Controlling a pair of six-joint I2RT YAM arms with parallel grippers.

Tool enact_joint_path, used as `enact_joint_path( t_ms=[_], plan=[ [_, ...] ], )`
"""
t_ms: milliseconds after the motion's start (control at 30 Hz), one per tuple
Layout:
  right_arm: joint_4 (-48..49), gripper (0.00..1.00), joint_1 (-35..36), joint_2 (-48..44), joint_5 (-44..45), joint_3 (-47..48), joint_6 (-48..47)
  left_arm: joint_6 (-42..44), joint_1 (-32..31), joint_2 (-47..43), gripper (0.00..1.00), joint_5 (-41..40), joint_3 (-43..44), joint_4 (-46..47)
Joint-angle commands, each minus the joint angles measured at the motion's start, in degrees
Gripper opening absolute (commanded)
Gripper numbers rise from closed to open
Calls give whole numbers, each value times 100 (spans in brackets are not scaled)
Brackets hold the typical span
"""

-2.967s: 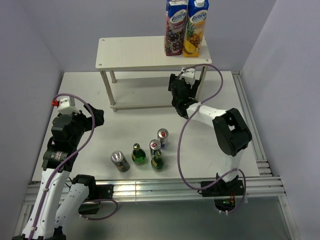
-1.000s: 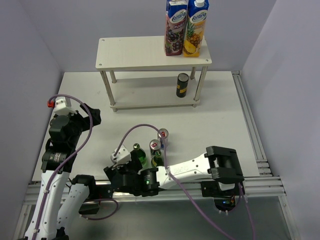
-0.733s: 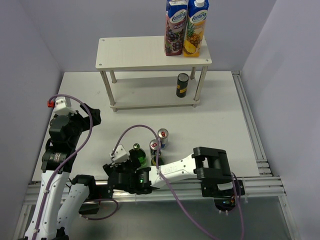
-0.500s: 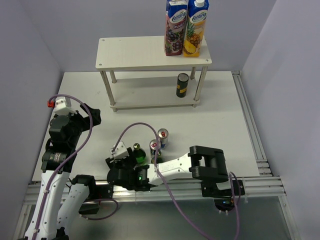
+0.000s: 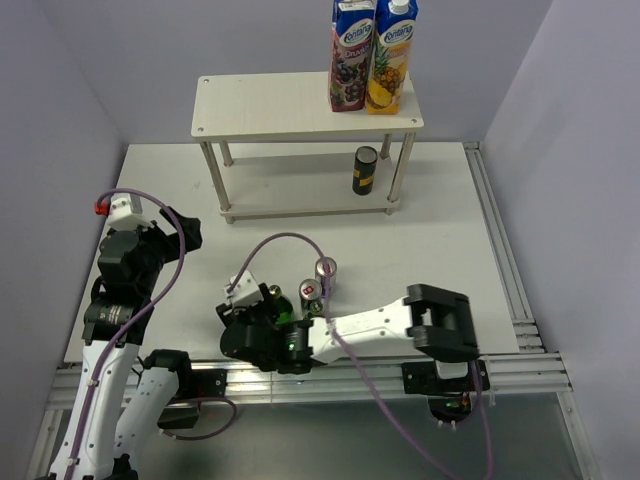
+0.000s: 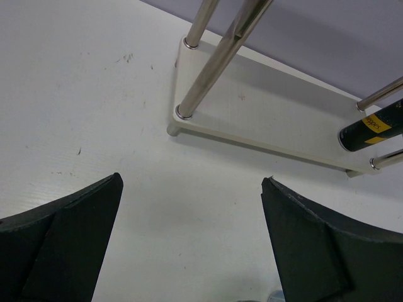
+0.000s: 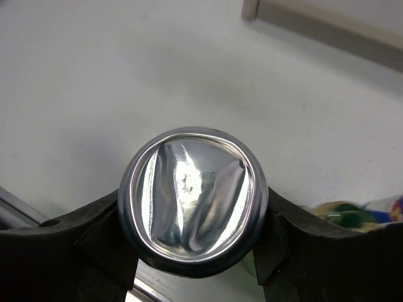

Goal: Place and organize the beverage onto the shelf

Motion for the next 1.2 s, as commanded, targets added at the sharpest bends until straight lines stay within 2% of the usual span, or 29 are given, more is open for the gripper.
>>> enact_joint_path(
  t_ms=[0,133,267,367,400,467,533,767,1167],
  plan=[
    [501,0,36,-1523,449,306,-453,66,55,-60,99,56,91,245],
    [685,0,36,-2331,730,604,-1253,57,73,-33,99,65,100,245],
    [923,0,-139,-2736,1222,694,-2089,66,82,-51,99,47,100,237],
    [720,0,-770,-3088,891,448,-1862,66,82,-51,99,47,108,236],
    [721,0,-1225,-3150,811,352,-1774,75,82,-51,99,47,108,237],
    [571,0,-1693,-3221,574,193,-1564,75,99,-60,99,38,108,237],
    [606,0,-2289,-3160,327,88,-1527,66,108,-69,99,47,108,237],
    [1317,0,-3424,-2694,-209,-176,-1597,75,117,-51,99,21,100,237],
    [2399,0,-4472,-1349,-473,-133,-1651,75,126,10,99,21,91,263]
  ],
)
